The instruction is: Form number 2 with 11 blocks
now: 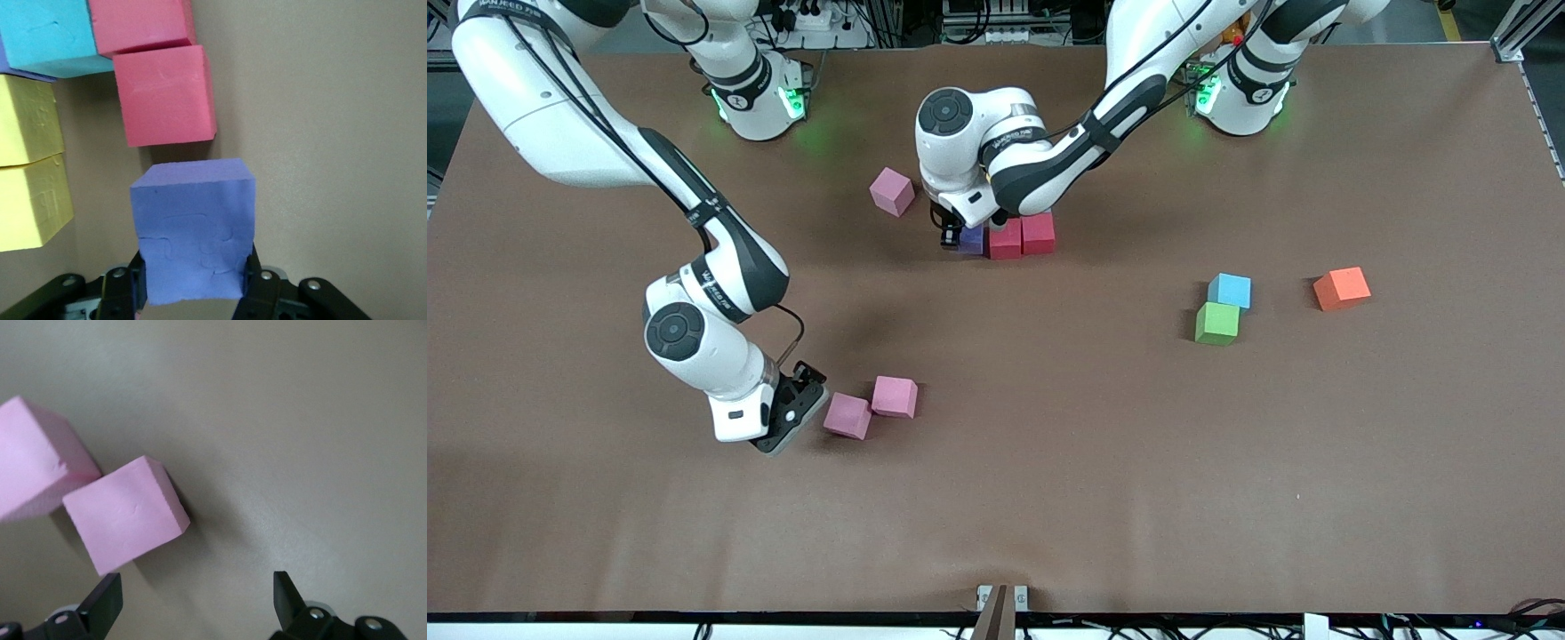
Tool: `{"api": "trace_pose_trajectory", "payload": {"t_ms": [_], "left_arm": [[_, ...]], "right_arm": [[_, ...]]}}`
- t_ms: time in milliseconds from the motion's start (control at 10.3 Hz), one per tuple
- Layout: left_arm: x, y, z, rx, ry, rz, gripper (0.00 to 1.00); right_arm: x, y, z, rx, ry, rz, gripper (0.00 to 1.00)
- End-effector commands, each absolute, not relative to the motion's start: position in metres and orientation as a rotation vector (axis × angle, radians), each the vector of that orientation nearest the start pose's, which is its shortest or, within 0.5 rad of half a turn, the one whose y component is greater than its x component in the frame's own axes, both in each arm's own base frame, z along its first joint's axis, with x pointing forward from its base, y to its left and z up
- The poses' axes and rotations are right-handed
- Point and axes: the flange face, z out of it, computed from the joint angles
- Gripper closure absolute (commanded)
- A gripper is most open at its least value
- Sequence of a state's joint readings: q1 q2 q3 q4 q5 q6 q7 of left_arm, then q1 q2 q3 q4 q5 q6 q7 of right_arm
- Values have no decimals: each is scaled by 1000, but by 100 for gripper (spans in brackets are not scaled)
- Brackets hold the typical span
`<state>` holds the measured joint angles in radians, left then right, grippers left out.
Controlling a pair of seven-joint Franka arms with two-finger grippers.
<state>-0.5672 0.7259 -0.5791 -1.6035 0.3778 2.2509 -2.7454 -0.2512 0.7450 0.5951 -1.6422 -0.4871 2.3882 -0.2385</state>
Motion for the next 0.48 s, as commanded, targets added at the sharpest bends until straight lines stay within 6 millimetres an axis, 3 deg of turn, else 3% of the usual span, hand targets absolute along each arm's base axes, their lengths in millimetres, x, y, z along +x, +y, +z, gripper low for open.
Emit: {"api": "trace_pose_trajectory", "payload": {"t_ms": [0, 291, 388], "left_arm": [[345, -613, 264, -2240, -2287, 103, 73], [339, -614, 255, -2223, -2285, 104, 73], [338, -614, 251, -2202, -2295, 103, 73]], "right_arm": [[678, 179, 252, -2996, -736, -212, 0], [688, 153, 254, -3052, -567, -244, 0], [688, 154, 255, -3060, -431, -227, 0]]}}
